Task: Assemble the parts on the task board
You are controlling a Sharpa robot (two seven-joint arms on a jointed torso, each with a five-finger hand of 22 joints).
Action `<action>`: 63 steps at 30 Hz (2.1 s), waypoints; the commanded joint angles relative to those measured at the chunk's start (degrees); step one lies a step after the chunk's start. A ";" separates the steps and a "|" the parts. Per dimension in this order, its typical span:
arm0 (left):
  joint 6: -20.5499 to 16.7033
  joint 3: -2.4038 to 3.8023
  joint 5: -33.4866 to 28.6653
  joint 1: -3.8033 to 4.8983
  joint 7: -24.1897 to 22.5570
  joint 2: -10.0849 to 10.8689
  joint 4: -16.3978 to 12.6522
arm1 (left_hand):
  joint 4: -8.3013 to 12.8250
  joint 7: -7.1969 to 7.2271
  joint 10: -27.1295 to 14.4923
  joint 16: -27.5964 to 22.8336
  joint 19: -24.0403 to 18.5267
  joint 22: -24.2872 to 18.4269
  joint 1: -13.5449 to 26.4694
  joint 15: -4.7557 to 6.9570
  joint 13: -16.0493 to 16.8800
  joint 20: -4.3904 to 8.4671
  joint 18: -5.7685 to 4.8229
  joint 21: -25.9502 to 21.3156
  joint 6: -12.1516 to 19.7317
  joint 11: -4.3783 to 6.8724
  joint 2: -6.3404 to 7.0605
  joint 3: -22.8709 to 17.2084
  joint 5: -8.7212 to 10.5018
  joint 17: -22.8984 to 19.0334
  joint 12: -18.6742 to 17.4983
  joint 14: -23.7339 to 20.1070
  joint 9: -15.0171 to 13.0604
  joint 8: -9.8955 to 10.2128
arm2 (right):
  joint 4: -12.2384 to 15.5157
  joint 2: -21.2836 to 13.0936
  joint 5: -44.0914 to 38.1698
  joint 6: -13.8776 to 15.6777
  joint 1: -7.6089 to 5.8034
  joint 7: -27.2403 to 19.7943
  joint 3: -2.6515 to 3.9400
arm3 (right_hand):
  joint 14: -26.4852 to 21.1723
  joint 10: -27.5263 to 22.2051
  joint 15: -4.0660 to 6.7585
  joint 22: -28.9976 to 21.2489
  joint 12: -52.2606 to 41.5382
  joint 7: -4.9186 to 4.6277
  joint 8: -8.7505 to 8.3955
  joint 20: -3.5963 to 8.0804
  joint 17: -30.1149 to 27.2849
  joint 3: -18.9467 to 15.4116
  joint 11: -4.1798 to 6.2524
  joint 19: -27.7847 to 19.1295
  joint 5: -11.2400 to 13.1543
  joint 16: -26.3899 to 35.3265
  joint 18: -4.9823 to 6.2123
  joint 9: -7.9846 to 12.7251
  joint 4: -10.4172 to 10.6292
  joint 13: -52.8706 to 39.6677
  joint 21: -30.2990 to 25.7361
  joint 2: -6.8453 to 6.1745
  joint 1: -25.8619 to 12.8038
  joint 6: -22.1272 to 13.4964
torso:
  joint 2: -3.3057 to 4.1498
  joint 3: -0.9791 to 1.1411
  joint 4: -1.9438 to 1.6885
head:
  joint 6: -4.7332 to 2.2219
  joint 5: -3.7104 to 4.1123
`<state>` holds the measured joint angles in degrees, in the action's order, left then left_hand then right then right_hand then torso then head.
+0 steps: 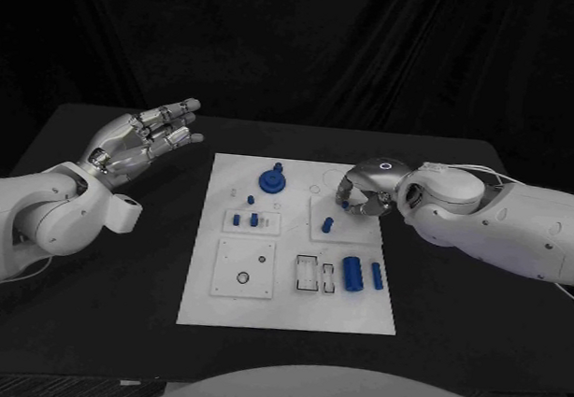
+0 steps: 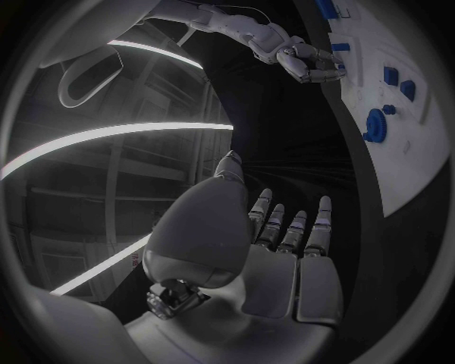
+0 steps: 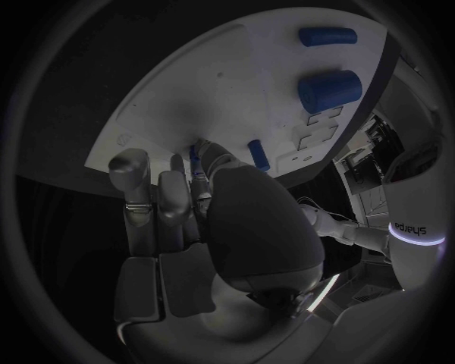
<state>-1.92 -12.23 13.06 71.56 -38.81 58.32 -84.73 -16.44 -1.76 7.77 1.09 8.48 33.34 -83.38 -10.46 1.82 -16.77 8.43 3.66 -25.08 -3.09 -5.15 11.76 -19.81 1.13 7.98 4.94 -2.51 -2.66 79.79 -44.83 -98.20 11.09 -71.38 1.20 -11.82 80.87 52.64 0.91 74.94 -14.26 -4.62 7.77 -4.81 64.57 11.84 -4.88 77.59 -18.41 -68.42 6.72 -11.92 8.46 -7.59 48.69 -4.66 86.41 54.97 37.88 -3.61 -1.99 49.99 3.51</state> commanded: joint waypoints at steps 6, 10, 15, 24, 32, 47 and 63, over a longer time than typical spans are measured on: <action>0.98 0.05 -0.47 0.15 -11.17 -0.18 0.15 | 0.24 0.16 0.15 0.40 1.23 0.93 -0.81 -0.18 0.06 -0.11 0.25 0.57 -0.09 -0.60 -0.27 0.43 -1.10 0.15 0.39 0.96 -0.03 0.21 | -0.90 0.32 -0.64 2.17 0.73 -1.48 -0.06 | 0.27 3.41 0.92 5.01 -0.77 -0.87 1.47 0.48 0.22 2.43 0.86 0.75 -1.37 -0.63 0.42 -1.16 -0.73 0.57 0.98 -0.36 0.92 2.79 | 0.00 0.00 0.00 | 0.01 -0.16; 1.11 0.05 -0.47 0.14 -11.12 -0.29 0.33 | 0.35 0.13 0.18 0.51 1.73 1.20 -1.21 -0.36 0.07 -0.12 0.02 0.76 -0.02 -0.74 -0.39 0.50 -1.89 0.19 0.44 1.26 -0.03 0.22 | -0.88 0.21 -0.64 3.45 0.79 -2.12 -0.06 | 0.55 6.15 1.28 5.45 -1.27 -1.19 2.43 0.83 0.55 3.54 1.33 1.12 -1.61 -1.03 0.26 -2.10 -1.39 0.70 1.80 -0.46 1.22 4.43 | -0.02 -0.01 -0.01 | 0.01 -0.25; 1.33 0.05 -0.47 0.14 -11.01 -0.52 0.60 | 0.56 0.08 0.19 0.66 2.44 1.57 -1.91 -0.51 0.07 -0.12 -0.40 1.01 0.06 -0.89 -0.60 0.54 -3.31 0.24 0.47 1.63 -0.03 0.21 | -0.20 -0.38 -0.64 6.79 0.81 -3.50 -0.06 | 0.82 9.59 1.30 6.10 -1.60 -1.38 3.71 0.99 0.70 4.52 1.72 1.71 -1.71 -1.30 -0.07 -3.41 -2.21 0.89 3.40 -0.59 1.32 6.59 | -0.04 0.00 0.01 | 0.01 -0.32; 1.49 0.05 -0.47 0.13 -10.64 -0.80 1.18 | 0.85 -0.12 0.30 1.12 3.67 2.49 -2.83 -0.84 0.10 -0.12 -0.92 1.50 0.00 -1.07 -0.89 0.55 -4.95 0.42 0.56 2.71 -0.05 0.19 | 2.10 -1.92 -0.64 10.05 0.22 -4.09 -0.06 | 0.79 13.05 0.74 6.31 -1.28 -1.49 4.64 0.62 0.09 5.22 2.13 1.87 -1.44 -0.90 -0.17 -4.77 -2.99 1.26 3.76 -0.95 1.11 8.35 | -0.04 -0.01 0.00 | 0.01 -0.51; 1.91 0.05 -0.47 0.12 -10.05 -1.06 1.66 | 1.11 -0.73 0.36 1.61 5.65 4.28 -3.59 -1.29 0.11 -0.12 -1.44 2.34 -0.20 -1.21 -1.15 0.58 -6.12 0.53 0.56 3.54 -0.09 0.15 | 3.45 -2.77 -0.64 10.64 -1.24 -3.58 -0.06 | 0.38 14.38 0.71 6.14 -1.12 -1.61 4.76 0.55 -1.07 5.56 2.20 1.62 -1.21 0.10 -0.03 -5.14 -3.35 1.38 3.02 -1.09 1.21 8.88 | -0.06 -0.01 0.01 | 0.01 -0.98; 2.22 0.04 -0.47 0.10 -9.12 -1.68 2.40 | 1.24 -0.81 0.53 2.08 6.49 4.15 -4.02 -1.68 0.14 -0.12 -1.92 2.66 -0.28 -1.55 -1.29 0.62 -6.88 0.61 0.64 4.22 -0.10 0.14 | 13.15 -3.31 -0.90 5.38 -5.54 -1.40 -0.06 | 0.05 14.19 0.47 6.02 -0.05 -1.87 3.96 0.39 -1.81 6.05 1.85 1.32 -0.95 0.84 0.02 -5.09 -3.54 1.83 2.47 -1.27 1.17 8.18 | -0.09 0.00 0.00 | 0.01 -3.71; 3.04 0.03 -0.47 -0.03 -8.24 -2.37 2.93 | 1.10 -0.51 0.97 2.51 7.21 3.93 -4.27 -1.95 0.21 -0.09 -2.38 2.93 0.10 -2.58 -1.64 0.63 -7.00 0.67 0.94 4.70 -0.07 0.18 | 13.16 4.47 -4.26 -4.19 -4.31 -1.13 -0.05 | -0.27 14.62 0.12 5.98 1.04 -2.44 2.12 0.08 -2.52 7.20 1.44 0.95 -1.63 1.50 0.08 -4.50 -4.11 2.20 1.97 -1.18 1.25 6.77 | -0.12 0.02 0.01 | 0.01 -7.02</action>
<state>0.11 -12.25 12.98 71.54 -38.84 56.13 -81.76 -15.47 -2.26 8.80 3.32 15.21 37.32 -87.06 -12.29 1.96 -16.79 6.57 6.40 -25.19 -5.34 -6.84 12.38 -26.47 1.71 8.60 9.25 -2.55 -2.66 93.11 -40.58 -101.04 10.05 -75.99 -0.87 -11.88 80.87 66.93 1.32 74.91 -13.58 -7.19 10.19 -4.51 62.11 18.62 -3.46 78.91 -19.66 -67.22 6.72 -16.46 4.34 -5.35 50.81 -6.50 87.47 62.01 37.78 -3.60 -1.99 50.00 -3.07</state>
